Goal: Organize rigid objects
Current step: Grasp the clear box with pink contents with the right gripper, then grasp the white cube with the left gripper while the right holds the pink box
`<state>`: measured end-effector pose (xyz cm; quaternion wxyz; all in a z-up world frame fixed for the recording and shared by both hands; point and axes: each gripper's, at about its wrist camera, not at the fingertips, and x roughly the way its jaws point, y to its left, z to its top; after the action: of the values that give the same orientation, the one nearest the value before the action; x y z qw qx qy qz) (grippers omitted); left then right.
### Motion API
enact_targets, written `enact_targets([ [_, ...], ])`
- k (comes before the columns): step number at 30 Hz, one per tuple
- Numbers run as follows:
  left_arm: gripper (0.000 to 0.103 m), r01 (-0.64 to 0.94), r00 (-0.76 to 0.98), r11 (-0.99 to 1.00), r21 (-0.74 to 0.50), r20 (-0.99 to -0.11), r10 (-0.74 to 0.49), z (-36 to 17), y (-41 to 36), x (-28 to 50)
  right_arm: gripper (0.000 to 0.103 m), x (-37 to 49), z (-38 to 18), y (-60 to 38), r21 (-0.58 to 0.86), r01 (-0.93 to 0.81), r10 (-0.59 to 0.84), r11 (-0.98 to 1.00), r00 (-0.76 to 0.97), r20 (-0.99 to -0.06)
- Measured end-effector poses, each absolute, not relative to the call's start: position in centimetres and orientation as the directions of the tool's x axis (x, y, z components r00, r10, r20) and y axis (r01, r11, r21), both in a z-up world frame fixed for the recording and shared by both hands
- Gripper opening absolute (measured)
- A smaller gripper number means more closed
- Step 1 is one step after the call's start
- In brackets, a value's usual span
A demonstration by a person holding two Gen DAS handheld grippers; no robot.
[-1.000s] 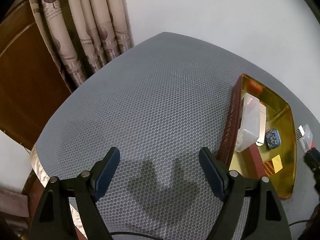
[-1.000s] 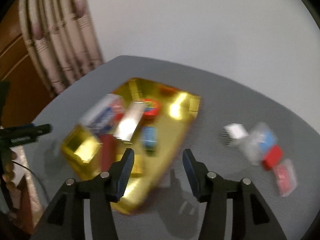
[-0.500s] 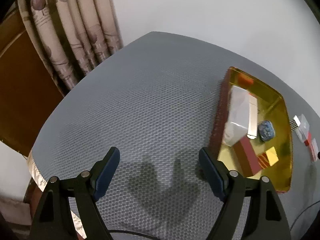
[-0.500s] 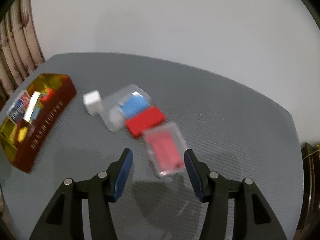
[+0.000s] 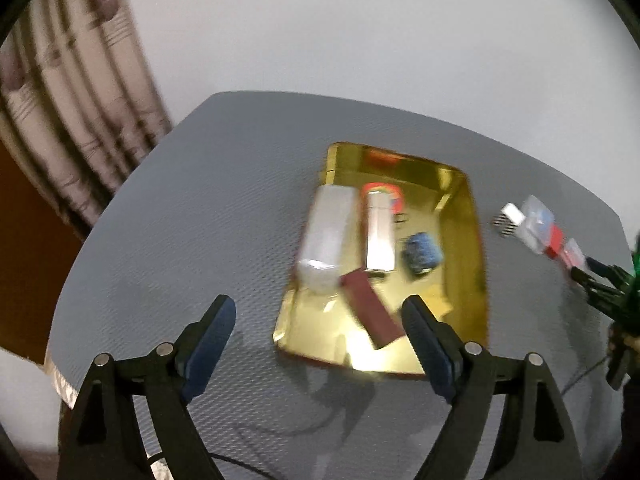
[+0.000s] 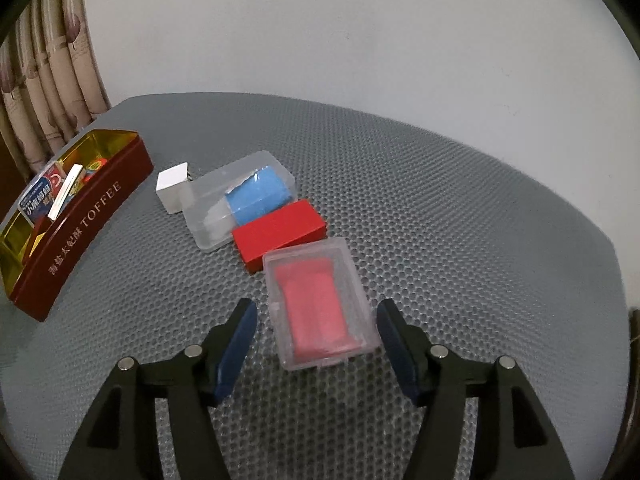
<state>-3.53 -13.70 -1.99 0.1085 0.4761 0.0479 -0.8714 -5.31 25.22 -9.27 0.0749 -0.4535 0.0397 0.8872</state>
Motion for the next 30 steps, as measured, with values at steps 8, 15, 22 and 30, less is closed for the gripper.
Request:
enact_targets([
  [8, 0.084, 0.081, -0.513, -0.996, 0.045, -0.855, -0.08, -2.0, -7.1, -7.1, 0.064, -6.1, -11.1, 25.0, 0.031, -0.21, 0.105, -0.977, -0.605, -0.789],
  [15, 0.084, -0.078, -0.496, -0.994, 0.083, -0.868, -0.034, -3.4, -0.6, -10.1, 0.061, -6.8, -11.5, 23.6, -0.017, -0.226, 0.154, -0.974, -0.607, -0.779],
  [22, 0.084, -0.129, -0.428, -0.991, 0.021, -0.903, 0.037, -5.2, 3.2, -13.7, 0.06, -4.0, -11.7, 24.1, -0.017, -0.305, 0.202, -0.952, -0.587, -0.784],
  [30, 0.083, -0.259, -0.383, -0.966, 0.007, -0.919, 0.096, -6.8, 5.5, -17.6, 0.061, -2.3, -12.0, 23.6, 0.012, -0.344, 0.206, -0.939, -0.589, -0.782],
])
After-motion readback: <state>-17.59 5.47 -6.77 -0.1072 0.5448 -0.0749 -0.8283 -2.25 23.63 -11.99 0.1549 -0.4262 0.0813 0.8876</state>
